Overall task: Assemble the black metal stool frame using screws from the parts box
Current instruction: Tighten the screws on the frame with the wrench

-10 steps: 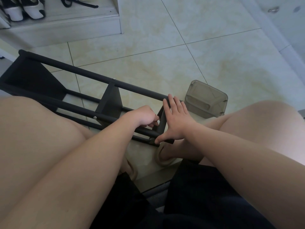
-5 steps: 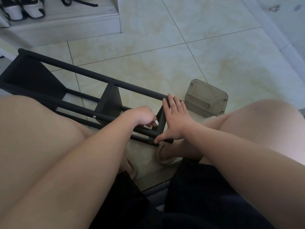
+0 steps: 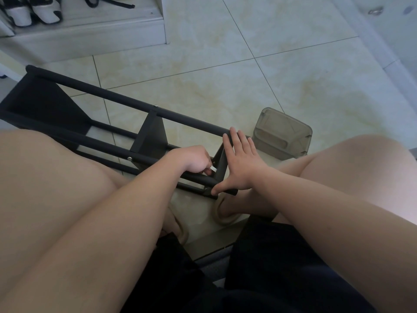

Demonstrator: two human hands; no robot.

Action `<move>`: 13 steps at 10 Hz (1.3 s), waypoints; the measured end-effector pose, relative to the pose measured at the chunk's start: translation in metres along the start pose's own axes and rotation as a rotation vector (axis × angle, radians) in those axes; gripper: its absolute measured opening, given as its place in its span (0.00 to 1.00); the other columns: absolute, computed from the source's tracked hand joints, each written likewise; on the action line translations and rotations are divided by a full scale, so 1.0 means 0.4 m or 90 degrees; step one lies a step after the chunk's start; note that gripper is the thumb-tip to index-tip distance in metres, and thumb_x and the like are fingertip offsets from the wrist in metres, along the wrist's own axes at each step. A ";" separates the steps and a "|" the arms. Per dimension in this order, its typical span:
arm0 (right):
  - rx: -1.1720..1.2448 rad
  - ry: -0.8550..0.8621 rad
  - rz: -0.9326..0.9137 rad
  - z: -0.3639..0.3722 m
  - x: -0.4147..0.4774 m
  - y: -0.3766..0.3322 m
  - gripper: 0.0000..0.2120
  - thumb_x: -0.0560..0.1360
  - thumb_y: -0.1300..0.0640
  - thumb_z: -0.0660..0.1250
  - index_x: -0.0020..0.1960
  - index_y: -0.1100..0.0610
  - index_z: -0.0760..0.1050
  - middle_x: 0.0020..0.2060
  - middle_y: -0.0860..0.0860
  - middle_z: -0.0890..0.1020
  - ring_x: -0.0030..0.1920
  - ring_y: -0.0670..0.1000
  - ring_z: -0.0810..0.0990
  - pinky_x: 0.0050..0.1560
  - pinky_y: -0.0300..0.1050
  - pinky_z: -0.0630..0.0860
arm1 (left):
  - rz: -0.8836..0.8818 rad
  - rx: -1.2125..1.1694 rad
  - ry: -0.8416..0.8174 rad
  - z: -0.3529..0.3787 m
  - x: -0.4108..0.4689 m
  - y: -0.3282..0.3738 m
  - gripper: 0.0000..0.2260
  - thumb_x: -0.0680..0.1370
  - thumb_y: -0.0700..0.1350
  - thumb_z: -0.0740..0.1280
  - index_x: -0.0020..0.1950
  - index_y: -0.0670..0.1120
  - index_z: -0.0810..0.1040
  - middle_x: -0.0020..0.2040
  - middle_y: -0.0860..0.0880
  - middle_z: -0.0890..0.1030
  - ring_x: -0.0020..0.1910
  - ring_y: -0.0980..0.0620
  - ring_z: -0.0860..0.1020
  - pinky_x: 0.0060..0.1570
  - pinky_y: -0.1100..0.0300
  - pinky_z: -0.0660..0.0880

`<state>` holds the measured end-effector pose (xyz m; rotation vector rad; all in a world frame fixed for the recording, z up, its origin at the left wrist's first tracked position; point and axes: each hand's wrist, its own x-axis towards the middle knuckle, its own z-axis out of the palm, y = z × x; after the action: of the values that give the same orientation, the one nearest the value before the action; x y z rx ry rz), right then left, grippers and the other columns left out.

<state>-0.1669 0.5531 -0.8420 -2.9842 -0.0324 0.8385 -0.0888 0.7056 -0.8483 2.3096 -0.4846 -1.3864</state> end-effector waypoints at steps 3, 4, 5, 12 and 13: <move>0.000 -0.002 -0.002 -0.001 -0.001 0.001 0.76 0.54 0.16 0.66 0.80 0.59 0.29 0.78 0.58 0.29 0.78 0.60 0.28 0.79 0.60 0.36 | 0.037 0.085 -0.015 -0.003 -0.016 0.002 0.09 0.82 0.41 0.62 0.51 0.45 0.82 0.44 0.54 0.80 0.44 0.53 0.76 0.49 0.56 0.70; 0.000 -0.002 -0.002 -0.001 -0.001 0.000 0.76 0.54 0.17 0.66 0.80 0.59 0.29 0.78 0.58 0.29 0.78 0.60 0.28 0.79 0.60 0.36 | 0.035 0.130 -0.023 -0.003 -0.026 0.005 0.10 0.82 0.41 0.62 0.56 0.44 0.83 0.45 0.53 0.78 0.47 0.51 0.76 0.49 0.57 0.71; 0.001 -0.002 -0.003 -0.001 -0.002 0.000 0.76 0.55 0.17 0.66 0.80 0.59 0.29 0.78 0.58 0.29 0.78 0.60 0.28 0.79 0.60 0.36 | 0.022 0.149 -0.037 -0.004 -0.032 0.006 0.11 0.82 0.42 0.62 0.59 0.43 0.82 0.52 0.49 0.80 0.53 0.47 0.78 0.54 0.53 0.73; 0.094 -0.041 -0.146 -0.035 0.009 -0.156 0.28 0.80 0.41 0.65 0.75 0.50 0.66 0.70 0.50 0.75 0.68 0.55 0.74 0.69 0.52 0.67 | -0.249 -0.103 0.415 -0.180 -0.071 -0.166 0.14 0.82 0.43 0.58 0.65 0.42 0.76 0.52 0.43 0.78 0.43 0.46 0.75 0.40 0.54 0.72; 0.011 -0.031 -0.175 -0.031 0.020 -0.157 0.14 0.81 0.43 0.62 0.60 0.51 0.74 0.57 0.50 0.82 0.59 0.55 0.79 0.62 0.51 0.69 | -0.240 -0.147 0.464 -0.165 -0.062 -0.173 0.13 0.81 0.41 0.59 0.64 0.44 0.75 0.48 0.47 0.75 0.38 0.50 0.70 0.33 0.58 0.62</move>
<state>-0.1541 0.6158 -0.8326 -2.8503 -0.4232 0.8709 -0.0352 0.7876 -0.8364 2.5569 0.3277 -0.5879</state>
